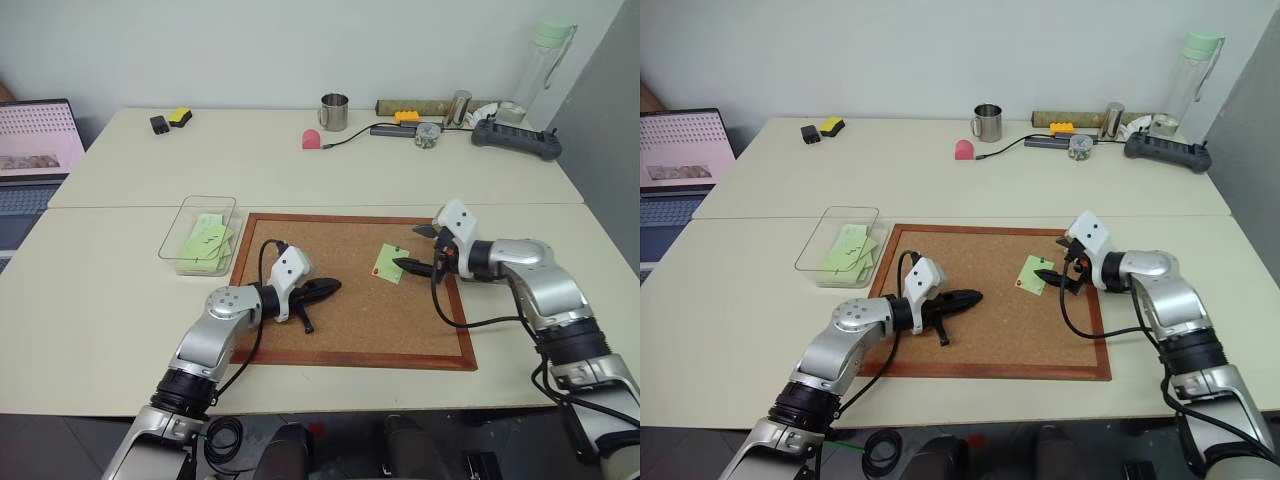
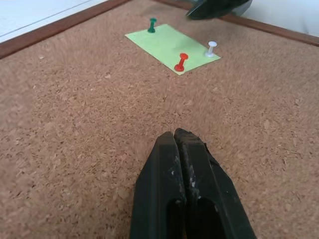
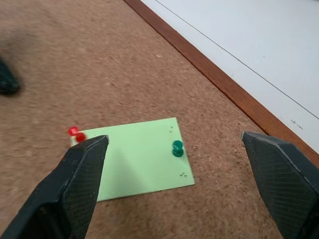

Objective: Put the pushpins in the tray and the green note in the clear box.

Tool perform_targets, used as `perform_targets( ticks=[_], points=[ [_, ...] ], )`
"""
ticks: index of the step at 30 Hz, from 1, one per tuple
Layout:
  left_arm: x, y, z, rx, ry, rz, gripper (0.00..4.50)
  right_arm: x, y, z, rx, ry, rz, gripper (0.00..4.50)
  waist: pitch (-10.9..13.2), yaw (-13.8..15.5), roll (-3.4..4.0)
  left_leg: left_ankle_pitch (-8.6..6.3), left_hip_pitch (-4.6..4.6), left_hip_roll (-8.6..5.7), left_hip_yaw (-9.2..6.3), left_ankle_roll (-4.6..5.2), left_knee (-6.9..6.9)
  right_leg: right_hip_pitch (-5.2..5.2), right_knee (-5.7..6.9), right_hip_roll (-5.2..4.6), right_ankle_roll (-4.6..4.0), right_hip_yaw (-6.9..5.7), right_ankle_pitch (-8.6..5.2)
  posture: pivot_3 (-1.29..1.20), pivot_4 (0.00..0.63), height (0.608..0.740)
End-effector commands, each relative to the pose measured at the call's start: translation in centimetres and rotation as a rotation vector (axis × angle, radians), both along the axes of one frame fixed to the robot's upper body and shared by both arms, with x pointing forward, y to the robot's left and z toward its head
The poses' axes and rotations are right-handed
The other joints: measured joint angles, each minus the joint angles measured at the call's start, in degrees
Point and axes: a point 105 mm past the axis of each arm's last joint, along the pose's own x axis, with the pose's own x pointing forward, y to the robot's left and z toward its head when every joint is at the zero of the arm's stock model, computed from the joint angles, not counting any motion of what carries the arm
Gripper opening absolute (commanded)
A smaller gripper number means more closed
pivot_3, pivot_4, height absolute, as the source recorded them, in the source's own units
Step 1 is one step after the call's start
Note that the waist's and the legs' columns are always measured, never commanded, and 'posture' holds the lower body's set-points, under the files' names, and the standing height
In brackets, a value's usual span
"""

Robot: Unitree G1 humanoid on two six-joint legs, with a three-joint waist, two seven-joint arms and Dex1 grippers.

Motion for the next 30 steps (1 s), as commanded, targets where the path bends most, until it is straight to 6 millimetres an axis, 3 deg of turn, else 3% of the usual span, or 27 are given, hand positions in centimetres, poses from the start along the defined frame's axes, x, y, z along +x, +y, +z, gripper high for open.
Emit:
perform_targets(
  ticks=[1, 3, 4, 23, 25, 30],
  points=[
    [-0.8, -0.4, -0.9, 0.020, 0.012, -0.024, 0.06, 1.0, 0.2, 0.9, 0.006, -0.068, 0.002, 4.50, 0.0, 0.0, 0.01, 0.00, -0.01, -0.02, 0.00, 0.00, 0.00, 0.00, 0.01, 0.00, 0.00, 0.01, 0.00, 0.00, 0.150, 0.740],
    [-1.0, -0.4, -1.1, 0.029, 0.014, -0.024, 0.06, 1.3, 0.2, 0.8, 0.022, -0.067, -0.003, 4.50, 0.0, 0.0, 0.02, 0.00, 0.00, -0.02, 0.01, 0.00, 0.02, 0.01, 0.01, -0.01, 0.01, 0.02, 0.01, 0.00, 0.150, 0.740],
    [-1.0, -0.3, -1.2, 0.031, 0.015, -0.022, 0.00, 1.4, 0.2, 0.7, 0.026, -0.067, -0.003, 4.12, 0.0, 0.0, 0.02, 0.00, 0.01, -0.03, 0.01, 0.00, 0.02, 0.02, 0.01, -0.01, 0.01, 0.02, 0.01, 0.00, 0.150, 0.740],
    [-1.2, 0.1, -1.3, 0.044, 0.013, -0.005, 0.00, 1.1, 0.3, -0.6, 0.067, -0.034, 0.002, 0.32, 0.0, -0.1, 0.05, 0.00, 0.10, -0.01, 0.01, 0.00, 0.02, 0.03, 0.19, 0.00, 0.00, 0.03, 0.01, 0.00, 0.150, 0.740],
    [-1.1, 0.2, -1.3, 0.045, 0.014, -0.001, 0.00, 1.0, 0.4, -0.3, 0.085, -0.035, 0.006, 0.04, 0.0, -0.1, 0.05, 0.00, 0.11, -0.02, 0.01, 0.00, 0.02, 0.03, 0.20, 0.00, 0.00, 0.04, 0.01, 0.00, 0.150, 0.740],
    [-1.0, 0.3, -1.4, 0.052, 0.013, 0.006, 0.00, 0.9, 0.5, 0.6, 0.144, -0.033, 0.007, 0.04, 0.0, 0.0, 0.05, 0.00, 0.11, -0.02, 0.00, 0.00, 0.02, 0.02, 0.23, 0.00, 0.00, 0.03, 0.01, 0.00, 0.150, 0.740]
  ],
)
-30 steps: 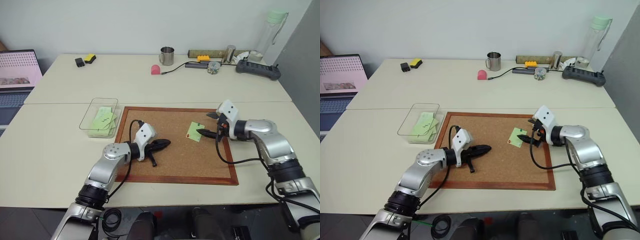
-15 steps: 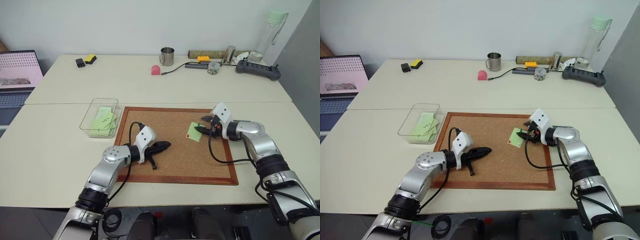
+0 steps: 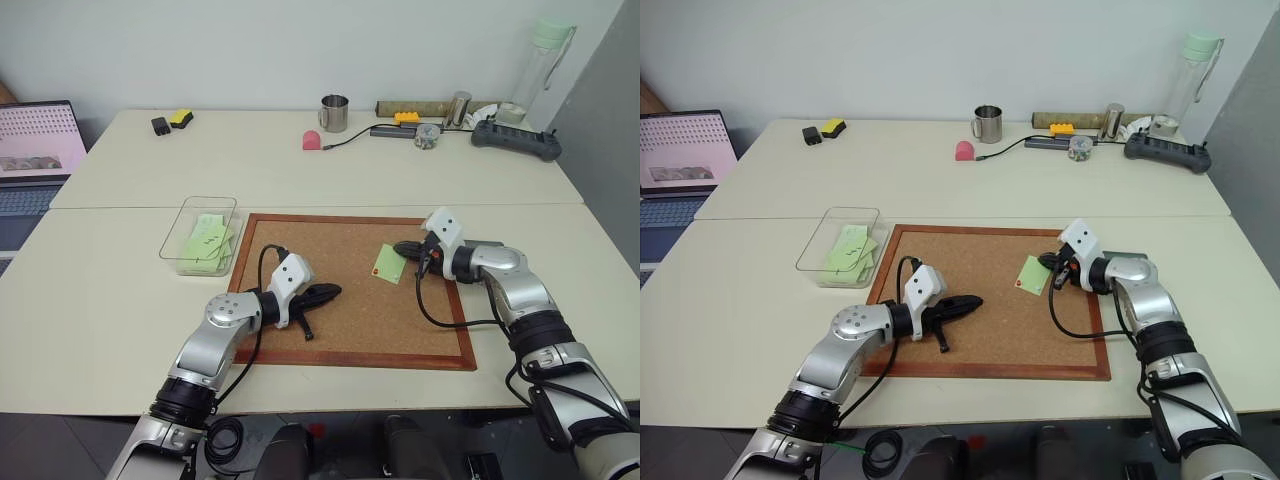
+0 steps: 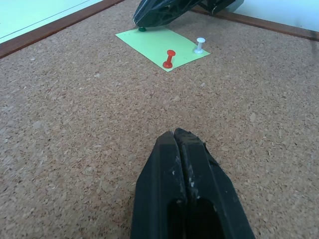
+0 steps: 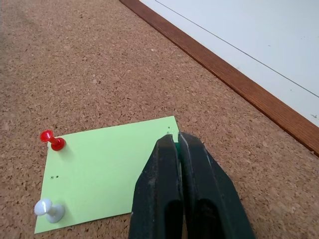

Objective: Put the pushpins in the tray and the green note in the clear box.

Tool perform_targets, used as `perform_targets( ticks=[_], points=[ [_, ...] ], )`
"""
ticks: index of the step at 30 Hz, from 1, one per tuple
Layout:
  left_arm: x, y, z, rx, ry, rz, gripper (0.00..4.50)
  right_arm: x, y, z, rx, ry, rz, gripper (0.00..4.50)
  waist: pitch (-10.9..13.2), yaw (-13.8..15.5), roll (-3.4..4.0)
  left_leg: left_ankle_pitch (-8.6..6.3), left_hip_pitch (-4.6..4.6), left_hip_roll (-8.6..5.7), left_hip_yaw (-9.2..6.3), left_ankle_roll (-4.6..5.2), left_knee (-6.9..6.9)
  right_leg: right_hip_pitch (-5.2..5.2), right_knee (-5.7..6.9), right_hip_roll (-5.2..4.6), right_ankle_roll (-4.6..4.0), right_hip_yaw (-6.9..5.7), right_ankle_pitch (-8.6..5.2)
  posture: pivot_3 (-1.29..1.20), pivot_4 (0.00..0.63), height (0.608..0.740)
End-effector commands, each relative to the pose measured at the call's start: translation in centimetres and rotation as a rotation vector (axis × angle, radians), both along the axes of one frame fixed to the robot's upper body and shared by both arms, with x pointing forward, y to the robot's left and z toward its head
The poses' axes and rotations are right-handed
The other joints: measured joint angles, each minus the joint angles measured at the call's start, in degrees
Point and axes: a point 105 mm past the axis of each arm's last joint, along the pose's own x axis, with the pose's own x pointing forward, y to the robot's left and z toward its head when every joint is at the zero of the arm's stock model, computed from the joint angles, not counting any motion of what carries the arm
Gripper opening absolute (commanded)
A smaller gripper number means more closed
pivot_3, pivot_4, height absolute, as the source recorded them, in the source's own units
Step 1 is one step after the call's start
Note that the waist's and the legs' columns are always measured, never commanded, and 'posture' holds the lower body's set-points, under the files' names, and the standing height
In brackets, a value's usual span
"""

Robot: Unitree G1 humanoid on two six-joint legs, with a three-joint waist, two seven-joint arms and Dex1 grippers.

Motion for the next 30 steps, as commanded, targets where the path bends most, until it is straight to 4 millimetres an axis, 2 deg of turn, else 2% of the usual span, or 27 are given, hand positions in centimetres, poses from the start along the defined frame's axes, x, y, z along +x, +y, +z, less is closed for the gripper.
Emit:
perform_targets(
  ticks=[1, 8, 19, 23, 30],
  points=[
    [-0.3, 0.3, -1.0, 0.034, 0.025, 0.011, 0.00, 0.0, 0.2, 2.7, 0.091, -0.052, 0.012, 0.04, 0.0, 0.0, 0.00, 0.00, 0.00, 0.00, 0.00, 0.00, 0.00, 0.00, 0.01, 0.00, 0.00, 0.00, 0.00, 0.00, 0.150, 0.740],
    [-0.2, 0.4, -1.3, 0.041, 0.030, 0.021, 0.00, -0.4, 0.0, 4.7, 0.210, -0.035, -0.008, 0.04, 0.0, 0.0, 0.00, 0.00, -0.01, 0.00, 0.00, 0.00, 0.00, -0.04, 0.07, 0.00, 0.00, 0.01, 0.00, 0.00, 0.150, 0.740],
    [-0.2, 0.2, -1.6, 0.046, 0.034, 0.022, 0.00, -1.5, -0.9, 6.0, 0.262, -0.039, -0.043, 0.04, 0.0, 0.0, 0.01, 0.00, 0.04, 0.00, -0.01, 0.00, 0.01, -0.04, 0.17, 0.00, 0.00, 0.02, 0.00, 0.00, 0.150, 0.740],
    [-0.2, 0.1, -1.5, 0.043, 0.033, 0.022, 0.00, -1.9, -4.0, 6.5, 0.198, -0.067, -0.125, 0.04, 0.0, 0.1, 0.01, 0.00, 0.03, -0.02, 0.00, 0.00, 0.01, -0.03, 0.16, -0.01, 0.00, 0.03, -0.01, 0.00, 0.150, 0.740],
    [0.0, 0.2, -1.5, 0.040, 0.030, 0.026, 0.00, -2.7, -10.0, 3.9, -0.010, -0.024, -0.325, 0.04, 0.0, 0.1, 0.07, -0.01, 0.04, -0.02, 0.02, 0.01, 0.01, 0.00, 0.13, -0.01, 0.01, 0.02, -0.02, 0.00, 0.150, 0.740]
  ],
)
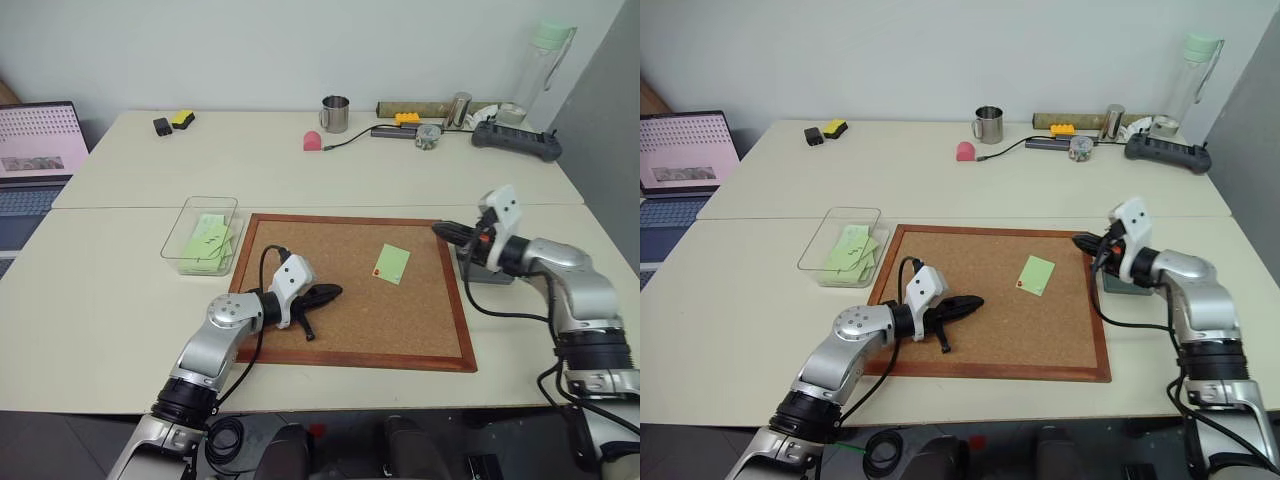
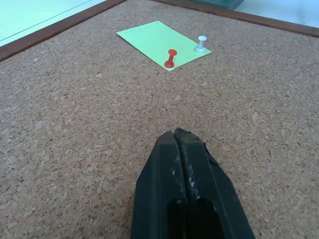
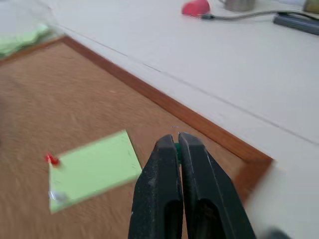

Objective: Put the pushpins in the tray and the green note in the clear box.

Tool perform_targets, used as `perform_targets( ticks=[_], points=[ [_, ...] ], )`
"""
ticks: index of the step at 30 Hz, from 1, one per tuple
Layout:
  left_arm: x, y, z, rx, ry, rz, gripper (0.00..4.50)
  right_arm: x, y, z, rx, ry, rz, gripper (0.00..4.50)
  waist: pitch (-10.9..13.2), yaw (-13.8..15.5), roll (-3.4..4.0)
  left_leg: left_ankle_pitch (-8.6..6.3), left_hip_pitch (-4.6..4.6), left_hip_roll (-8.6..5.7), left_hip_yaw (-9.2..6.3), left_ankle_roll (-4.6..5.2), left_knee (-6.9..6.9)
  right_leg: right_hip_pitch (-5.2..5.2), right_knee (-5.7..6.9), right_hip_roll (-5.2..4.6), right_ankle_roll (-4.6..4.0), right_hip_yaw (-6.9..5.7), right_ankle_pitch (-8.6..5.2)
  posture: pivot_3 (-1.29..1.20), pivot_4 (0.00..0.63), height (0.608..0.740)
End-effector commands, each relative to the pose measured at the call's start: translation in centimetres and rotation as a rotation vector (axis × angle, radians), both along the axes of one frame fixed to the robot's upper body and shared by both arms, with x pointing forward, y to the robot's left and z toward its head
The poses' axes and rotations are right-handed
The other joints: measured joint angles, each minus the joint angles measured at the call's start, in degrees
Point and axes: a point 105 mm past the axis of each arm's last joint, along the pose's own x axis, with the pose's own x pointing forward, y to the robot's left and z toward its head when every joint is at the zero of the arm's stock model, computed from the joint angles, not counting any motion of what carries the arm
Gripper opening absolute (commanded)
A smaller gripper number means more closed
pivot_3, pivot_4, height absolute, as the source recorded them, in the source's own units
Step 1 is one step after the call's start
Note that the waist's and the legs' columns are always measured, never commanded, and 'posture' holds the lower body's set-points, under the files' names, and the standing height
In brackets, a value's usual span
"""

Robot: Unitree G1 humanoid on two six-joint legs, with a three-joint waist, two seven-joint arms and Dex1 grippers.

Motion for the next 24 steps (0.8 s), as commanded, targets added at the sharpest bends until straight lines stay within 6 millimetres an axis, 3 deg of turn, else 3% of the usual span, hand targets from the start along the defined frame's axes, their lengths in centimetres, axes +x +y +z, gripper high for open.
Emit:
perform_targets(
  ticks=[1, 3, 8, 16, 19, 24],
  points=[
    [-0.1, 0.3, -1.3, 0.031, 0.042, 0.014, 0.00, -0.1, -2.8, -0.1, -0.092, -0.010, -0.104, 0.04, 0.0, 0.0, 0.00, 0.00, 0.00, 0.00, 0.01, 0.00, 0.00, 0.00, 0.00, 0.00, 0.00, 0.01, 0.00, 0.00, 0.150, 0.740],
    [0.0, 0.4, -1.3, 0.032, 0.041, 0.012, 0.00, -0.2, -3.5, -0.8, -0.120, 0.009, -0.133, 0.04, 0.0, 0.0, 0.01, 0.00, 0.01, 0.00, 0.05, 0.00, 0.01, 0.01, 0.00, 0.00, 0.00, 0.04, 0.00, 0.00, 0.150, 0.740],
    [0.2, 0.3, -1.2, 0.036, 0.038, 0.006, 0.00, -0.2, -4.2, -1.7, -0.122, 0.033, -0.178, 1.00, 0.0, -0.1, 0.03, 0.01, 0.07, -0.01, 0.06, 0.01, 0.01, 0.06, 0.00, 0.00, 0.01, 0.04, 0.00, 0.00, 0.150, 0.740],
    [0.2, 0.5, -1.3, 0.041, 0.039, 0.004, 0.00, -0.4, -4.3, -0.2, -0.103, -0.020, -0.167, 2.49, 0.0, 0.0, 0.03, 0.01, 0.07, -0.01, 0.06, 0.01, 0.02, 0.07, -0.01, 0.00, 0.01, 0.05, -0.01, 0.00, 0.150, 0.740],
    [0.2, 0.5, -1.3, 0.042, 0.037, 0.003, 0.00, -1.3, -2.1, 0.8, -0.101, -0.046, -0.034, 3.15, 0.0, 0.0, 0.03, 0.01, 0.07, -0.01, 0.05, 0.01, 0.01, 0.07, -0.01, 0.00, 0.01, 0.05, -0.01, 0.00, 0.150, 0.740],
    [0.3, 0.7, -1.3, 0.045, 0.037, 0.002, 0.00, -3.8, 2.8, 0.3, -0.149, -0.023, 0.243, 3.15, 0.0, 0.0, 0.02, 0.01, 0.07, 0.01, 0.01, 0.01, 0.00, 0.08, -0.03, 0.01, 0.04, 0.01, -0.02, 0.00, 0.150, 0.740]
  ],
)
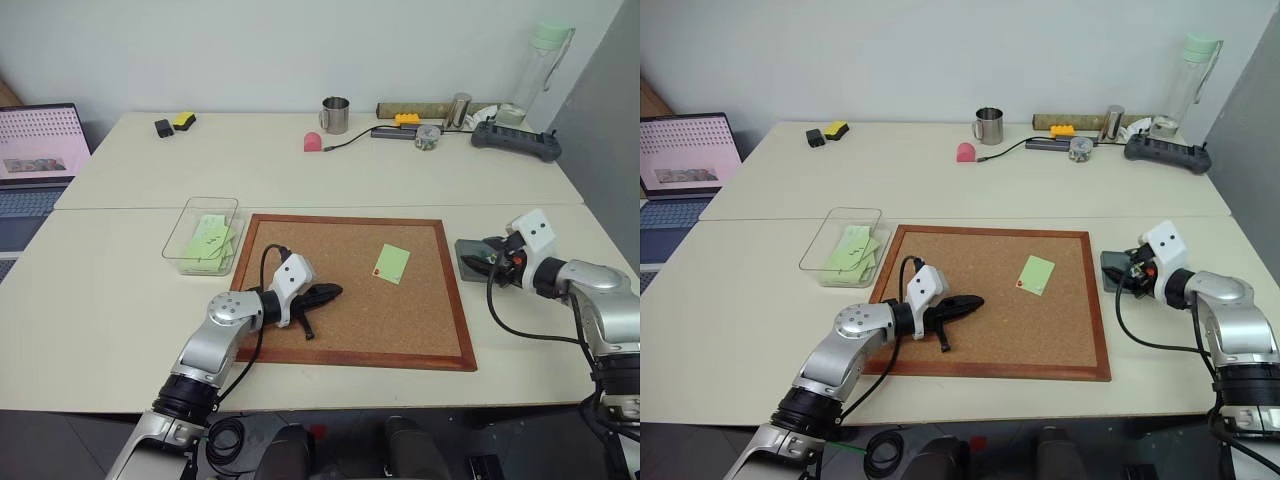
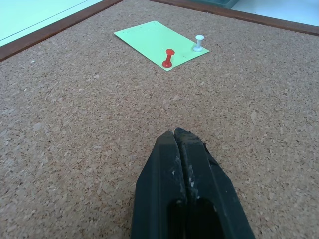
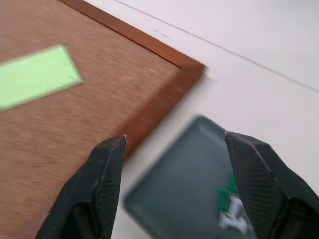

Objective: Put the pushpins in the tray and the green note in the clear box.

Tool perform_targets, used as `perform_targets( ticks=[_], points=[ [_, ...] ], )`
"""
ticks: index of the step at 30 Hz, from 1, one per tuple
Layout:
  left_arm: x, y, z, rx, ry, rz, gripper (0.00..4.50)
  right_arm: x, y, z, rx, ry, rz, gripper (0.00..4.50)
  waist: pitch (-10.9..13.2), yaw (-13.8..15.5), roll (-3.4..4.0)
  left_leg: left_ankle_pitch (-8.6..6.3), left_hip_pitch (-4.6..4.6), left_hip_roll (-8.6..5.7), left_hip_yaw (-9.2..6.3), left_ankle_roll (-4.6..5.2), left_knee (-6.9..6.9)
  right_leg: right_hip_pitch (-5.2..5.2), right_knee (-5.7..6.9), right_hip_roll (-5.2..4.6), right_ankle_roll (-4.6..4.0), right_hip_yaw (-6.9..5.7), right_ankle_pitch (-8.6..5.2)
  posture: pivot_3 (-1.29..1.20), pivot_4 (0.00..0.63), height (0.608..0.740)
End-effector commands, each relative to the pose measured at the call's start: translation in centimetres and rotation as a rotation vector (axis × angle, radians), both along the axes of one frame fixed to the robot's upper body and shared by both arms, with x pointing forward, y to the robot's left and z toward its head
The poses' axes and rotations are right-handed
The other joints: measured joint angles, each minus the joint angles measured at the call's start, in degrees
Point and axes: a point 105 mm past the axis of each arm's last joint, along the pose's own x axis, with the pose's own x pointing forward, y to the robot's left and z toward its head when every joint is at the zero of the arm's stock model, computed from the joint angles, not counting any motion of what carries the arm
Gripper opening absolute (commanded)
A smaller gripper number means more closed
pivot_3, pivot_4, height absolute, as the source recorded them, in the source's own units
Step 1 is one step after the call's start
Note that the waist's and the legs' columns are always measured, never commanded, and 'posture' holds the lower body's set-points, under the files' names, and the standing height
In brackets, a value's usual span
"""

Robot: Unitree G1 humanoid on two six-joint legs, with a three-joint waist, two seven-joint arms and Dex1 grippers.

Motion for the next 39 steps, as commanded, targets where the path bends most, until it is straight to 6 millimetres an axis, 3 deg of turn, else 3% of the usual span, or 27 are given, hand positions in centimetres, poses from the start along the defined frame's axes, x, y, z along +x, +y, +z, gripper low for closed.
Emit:
perform_targets(
  ticks=[1, 4, 7, 17, 20, 33, 39],
  points=[
    [0.0, 0.6, -1.2, 0.042, 0.036, 0.023, 0.00, -1.7, 4.2, 0.7, -0.030, -0.020, 0.220, 3.15, 0.0, 0.0, -0.01, 0.00, 0.00, 0.01, -0.01, 0.00, 0.00, 0.01, -0.01, 0.00, 0.01, -0.02, -0.01, 0.00, 0.150, 0.740],
    [0.1, 0.6, -1.2, 0.046, 0.035, 0.022, 0.00, -1.9, 6.8, 0.2, -0.008, -0.013, 0.302, 3.15, 0.0, 0.0, -0.01, 0.00, 0.01, 0.02, -0.01, 0.00, 0.01, 0.01, -0.05, 0.00, 0.21, 0.00, -0.13, 0.00, 0.150, 0.740],
    [0.1, 0.7, -1.2, 0.049, 0.035, 0.022, 0.00, -1.8, 8.1, -0.5, -0.008, -0.009, 0.342, 3.15, 0.0, 0.0, -0.01, 0.00, 0.00, 0.01, -0.02, 0.00, 0.01, 0.00, -0.05, 0.00, 0.19, 0.00, -0.11, 0.00, 0.150, 0.740],
    [0.1, 1.0, -1.2, 0.054, 0.034, 0.035, 0.00, -0.6, 9.7, -2.3, 0.043, 0.016, 0.357, 3.15, 0.0, 0.0, -0.01, 0.00, -0.01, 0.00, -0.04, 0.00, 0.00, 0.00, -0.07, 0.00, -0.01, -0.02, 0.01, 0.00, 0.150, 0.740],
    [0.1, 1.0, -1.3, 0.057, 0.035, 0.037, 0.00, -0.3, 9.7, -2.6, 0.051, 0.015, 0.349, 2.71, 0.0, 0.0, -0.01, 0.00, 0.00, 0.01, -0.04, 0.00, 0.01, 0.00, -0.06, 0.01, -0.02, -0.02, 0.01, 0.00, 0.150, 0.740],
    [0.1, 1.0, -1.2, 0.053, 0.031, 0.038, 0.00, 0.1, 9.1, -3.0, 0.073, 0.010, 0.321, 0.11, 0.0, 0.0, -0.01, 0.00, 0.01, 0.01, -0.04, 0.00, 0.00, 0.00, -0.05, 0.01, -0.01, -0.02, 0.01, 0.00, 0.150, 0.740],
    [0.2, 0.9, -1.1, 0.048, 0.030, 0.040, 0.00, -0.2, 9.4, -2.3, 0.110, 0.004, 0.335, 0.05, 0.0, 0.0, -0.01, 0.00, 0.01, 0.01, -0.04, 0.00, 0.00, 0.00, -0.05, 0.01, -0.01, -0.02, 0.01, 0.00, 0.150, 0.740]
  ],
)
